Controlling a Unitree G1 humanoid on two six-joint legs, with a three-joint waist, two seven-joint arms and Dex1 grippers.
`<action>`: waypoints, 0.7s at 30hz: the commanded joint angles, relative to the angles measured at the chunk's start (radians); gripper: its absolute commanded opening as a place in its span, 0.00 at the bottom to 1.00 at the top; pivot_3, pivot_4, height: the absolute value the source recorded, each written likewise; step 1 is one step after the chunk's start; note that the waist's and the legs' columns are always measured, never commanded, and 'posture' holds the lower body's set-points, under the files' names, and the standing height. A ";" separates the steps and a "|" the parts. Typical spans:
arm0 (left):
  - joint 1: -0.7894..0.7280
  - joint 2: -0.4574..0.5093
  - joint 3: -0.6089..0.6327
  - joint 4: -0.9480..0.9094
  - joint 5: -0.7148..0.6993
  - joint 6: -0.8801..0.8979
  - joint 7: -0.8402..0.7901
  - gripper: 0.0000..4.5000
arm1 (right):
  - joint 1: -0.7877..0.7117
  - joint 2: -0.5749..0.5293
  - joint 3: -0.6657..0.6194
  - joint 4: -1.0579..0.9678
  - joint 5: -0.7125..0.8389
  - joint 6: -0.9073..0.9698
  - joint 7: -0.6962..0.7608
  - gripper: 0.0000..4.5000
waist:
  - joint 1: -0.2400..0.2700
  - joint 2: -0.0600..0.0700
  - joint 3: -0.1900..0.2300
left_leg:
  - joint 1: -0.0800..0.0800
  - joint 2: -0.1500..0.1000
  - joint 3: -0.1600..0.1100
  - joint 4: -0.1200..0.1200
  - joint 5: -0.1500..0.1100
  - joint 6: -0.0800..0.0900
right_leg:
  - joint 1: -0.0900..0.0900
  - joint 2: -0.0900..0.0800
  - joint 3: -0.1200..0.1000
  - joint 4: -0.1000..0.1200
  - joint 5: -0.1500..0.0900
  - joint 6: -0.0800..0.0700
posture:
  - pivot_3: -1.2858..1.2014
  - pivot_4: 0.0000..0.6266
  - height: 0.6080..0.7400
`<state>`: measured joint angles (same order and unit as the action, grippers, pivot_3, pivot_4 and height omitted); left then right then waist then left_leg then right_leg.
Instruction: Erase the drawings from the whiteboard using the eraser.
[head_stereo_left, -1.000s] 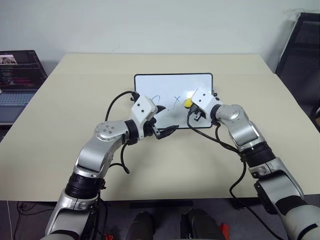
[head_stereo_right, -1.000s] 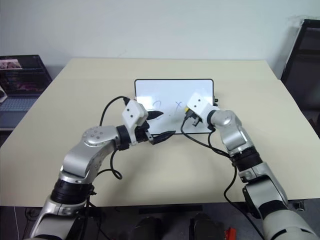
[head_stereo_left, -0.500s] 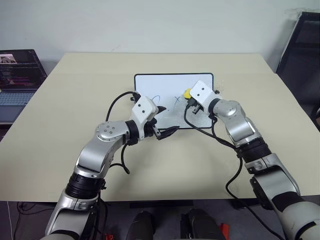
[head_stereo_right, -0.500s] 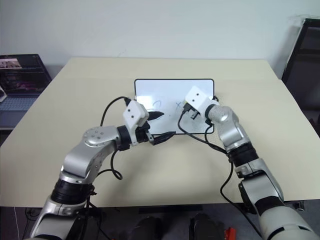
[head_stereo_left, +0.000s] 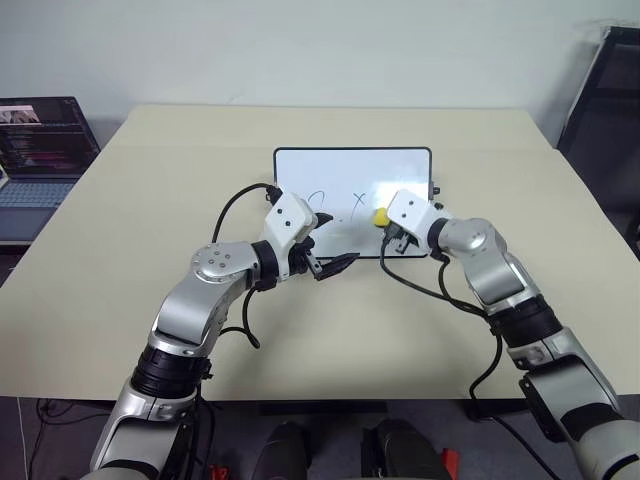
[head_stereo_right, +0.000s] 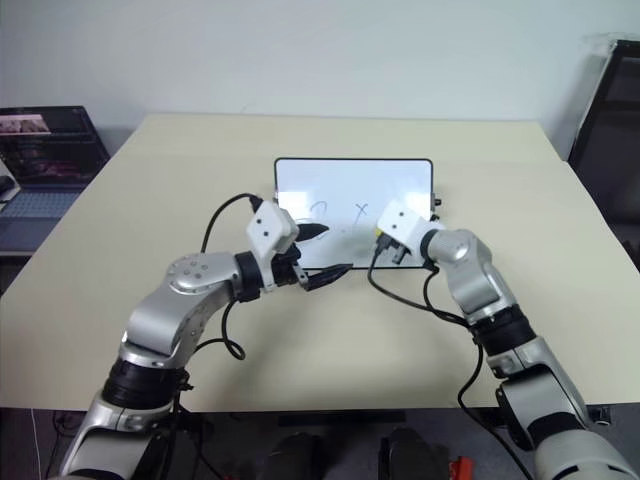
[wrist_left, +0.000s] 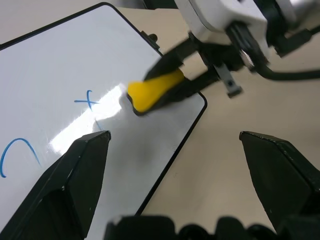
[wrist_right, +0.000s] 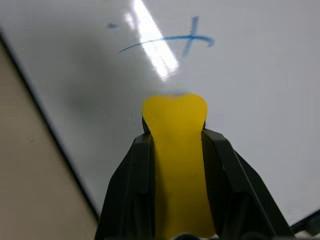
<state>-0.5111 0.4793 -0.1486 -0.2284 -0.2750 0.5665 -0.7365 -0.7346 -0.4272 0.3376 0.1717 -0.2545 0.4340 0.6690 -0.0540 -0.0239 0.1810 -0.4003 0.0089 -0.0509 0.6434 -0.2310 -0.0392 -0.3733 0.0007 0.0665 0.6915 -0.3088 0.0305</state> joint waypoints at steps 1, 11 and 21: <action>-0.015 0.003 0.009 -0.022 -0.008 -0.011 -0.010 1.00 | 0.010 -0.011 0.005 -0.031 -0.015 0.018 0.007 0.21 | -0.003 0.000 0.000 | 0.000 0.000 0.000 0.000 0.000 0.000 | 0.000 0.000 0.000 0.000 0.000 0.000 | 0.52 0.24 1.00; -0.007 0.008 0.011 -0.004 0.000 -0.027 -0.022 1.00 | -0.050 0.019 -0.024 0.030 -0.041 -0.042 -0.114 0.21 | 0.000 0.000 0.000 | -0.001 0.000 -0.001 0.000 0.000 0.000 | -0.001 0.000 0.000 -0.001 0.000 0.000 | 0.52 0.24 1.00; 0.037 0.023 0.054 -0.021 -0.004 -0.011 0.009 1.00 | -0.003 0.045 -0.068 -0.030 0.001 -0.028 -0.103 0.21 | -0.002 0.000 0.000 | -0.001 0.000 0.000 -0.001 0.000 0.000 | 0.000 0.000 0.000 -0.002 0.000 0.000 | 0.52 0.24 1.00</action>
<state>-0.4758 0.4905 -0.1374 -0.2206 -0.2731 0.5604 -0.7442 -0.7331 -0.3953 0.3197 0.1718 -0.2810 0.4060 0.5918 -0.0562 -0.0242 0.1815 -0.4013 0.0095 -0.0511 0.6425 -0.2310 -0.0392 -0.3738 0.0007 0.0668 0.6894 -0.3088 0.0304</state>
